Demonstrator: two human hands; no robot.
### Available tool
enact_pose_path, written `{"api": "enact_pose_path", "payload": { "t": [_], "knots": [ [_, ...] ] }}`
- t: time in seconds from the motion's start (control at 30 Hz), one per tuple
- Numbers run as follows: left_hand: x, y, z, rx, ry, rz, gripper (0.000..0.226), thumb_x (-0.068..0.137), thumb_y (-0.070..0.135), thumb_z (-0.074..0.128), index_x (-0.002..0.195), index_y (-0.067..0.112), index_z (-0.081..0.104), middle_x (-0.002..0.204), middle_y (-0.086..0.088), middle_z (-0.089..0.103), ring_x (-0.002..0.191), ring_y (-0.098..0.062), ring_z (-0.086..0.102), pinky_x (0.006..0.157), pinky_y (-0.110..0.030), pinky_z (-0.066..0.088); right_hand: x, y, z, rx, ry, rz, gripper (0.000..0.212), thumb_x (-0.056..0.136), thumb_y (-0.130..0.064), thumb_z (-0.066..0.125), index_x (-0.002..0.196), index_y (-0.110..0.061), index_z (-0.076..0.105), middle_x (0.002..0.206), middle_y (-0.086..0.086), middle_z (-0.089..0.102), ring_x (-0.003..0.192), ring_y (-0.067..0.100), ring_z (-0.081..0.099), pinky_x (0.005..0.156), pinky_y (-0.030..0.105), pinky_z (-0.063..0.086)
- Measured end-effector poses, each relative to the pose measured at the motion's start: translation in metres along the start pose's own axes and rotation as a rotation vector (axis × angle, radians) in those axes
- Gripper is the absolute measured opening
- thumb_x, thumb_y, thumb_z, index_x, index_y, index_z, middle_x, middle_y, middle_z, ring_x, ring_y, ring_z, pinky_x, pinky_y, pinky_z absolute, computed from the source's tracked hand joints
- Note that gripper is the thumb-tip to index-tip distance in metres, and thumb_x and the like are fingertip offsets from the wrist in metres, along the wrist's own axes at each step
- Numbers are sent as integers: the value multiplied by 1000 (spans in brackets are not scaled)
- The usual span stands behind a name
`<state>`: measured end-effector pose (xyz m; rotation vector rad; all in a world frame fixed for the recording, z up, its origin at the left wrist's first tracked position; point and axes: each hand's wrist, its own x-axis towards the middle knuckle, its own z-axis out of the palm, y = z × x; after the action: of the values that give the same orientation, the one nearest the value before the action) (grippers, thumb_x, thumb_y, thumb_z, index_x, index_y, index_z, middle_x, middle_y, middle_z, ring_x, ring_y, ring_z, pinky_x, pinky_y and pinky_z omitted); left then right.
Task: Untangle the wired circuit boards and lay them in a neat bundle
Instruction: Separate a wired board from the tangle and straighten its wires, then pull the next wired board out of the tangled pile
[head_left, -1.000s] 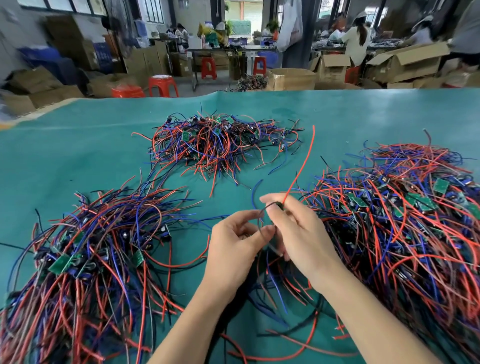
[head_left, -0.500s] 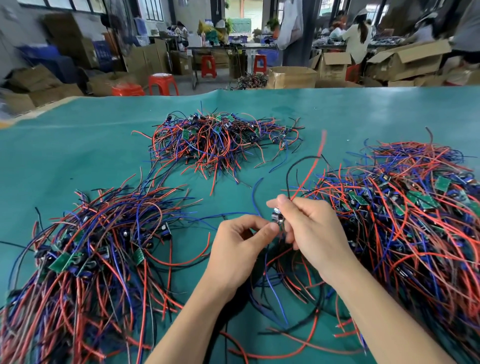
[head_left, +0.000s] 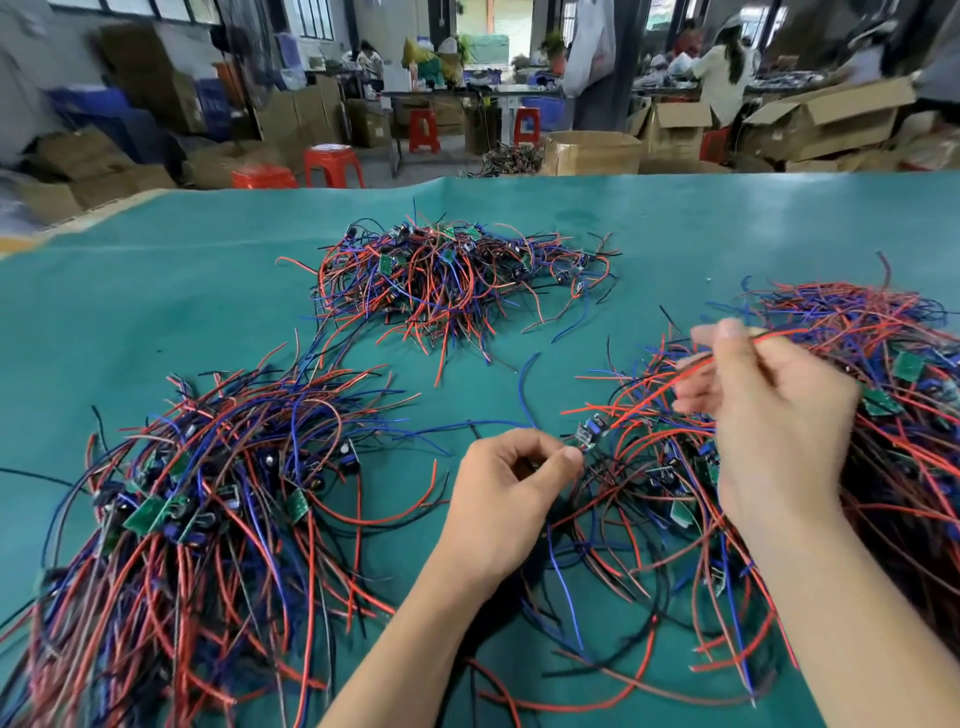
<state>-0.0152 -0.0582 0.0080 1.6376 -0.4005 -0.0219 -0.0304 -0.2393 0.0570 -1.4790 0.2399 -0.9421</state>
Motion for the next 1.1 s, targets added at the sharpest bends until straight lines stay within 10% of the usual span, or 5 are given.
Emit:
{"api": "enact_pose_path", "payload": {
  "t": [0.2,0.5,0.67,0.8,1.1],
  "knots": [
    [3,-7,-2,35,177,-33,25,93,22,66,73,8,64,57,8,50,55,-10,40,55,-27,36,8,-3,-7,160,198,-90,14,93,-10,60,105,-15,64,88,1,68,70,17,73,70,32,61],
    [4,-4,-4,-31,146,-28,22,95,7,60,77,16,66,58,12,58,51,-3,45,54,-16,37,-43,19,28,-455,-619,105,47,78,-65,57,83,-21,73,68,-3,71,66,12,67,64,42,56],
    [3,-1,-3,20,15,-10,24,94,12,63,70,13,68,59,10,58,54,-3,45,56,-18,38,-41,20,26,-220,-596,160,17,91,-24,76,75,-19,77,64,-4,71,56,2,59,55,16,43],
    [3,0,-4,6,-60,-3,31,94,11,64,65,21,66,57,9,58,51,-1,45,54,-16,37,-37,17,25,-235,-527,90,25,85,-33,75,77,-9,74,65,9,68,58,8,54,55,33,45],
    [-1,-1,-2,30,-185,-7,20,86,29,65,77,13,74,66,6,67,63,-4,53,64,-23,43,-9,-18,7,110,-143,43,16,97,-16,67,83,-14,73,78,0,74,65,11,59,60,20,49]
  ]
}}
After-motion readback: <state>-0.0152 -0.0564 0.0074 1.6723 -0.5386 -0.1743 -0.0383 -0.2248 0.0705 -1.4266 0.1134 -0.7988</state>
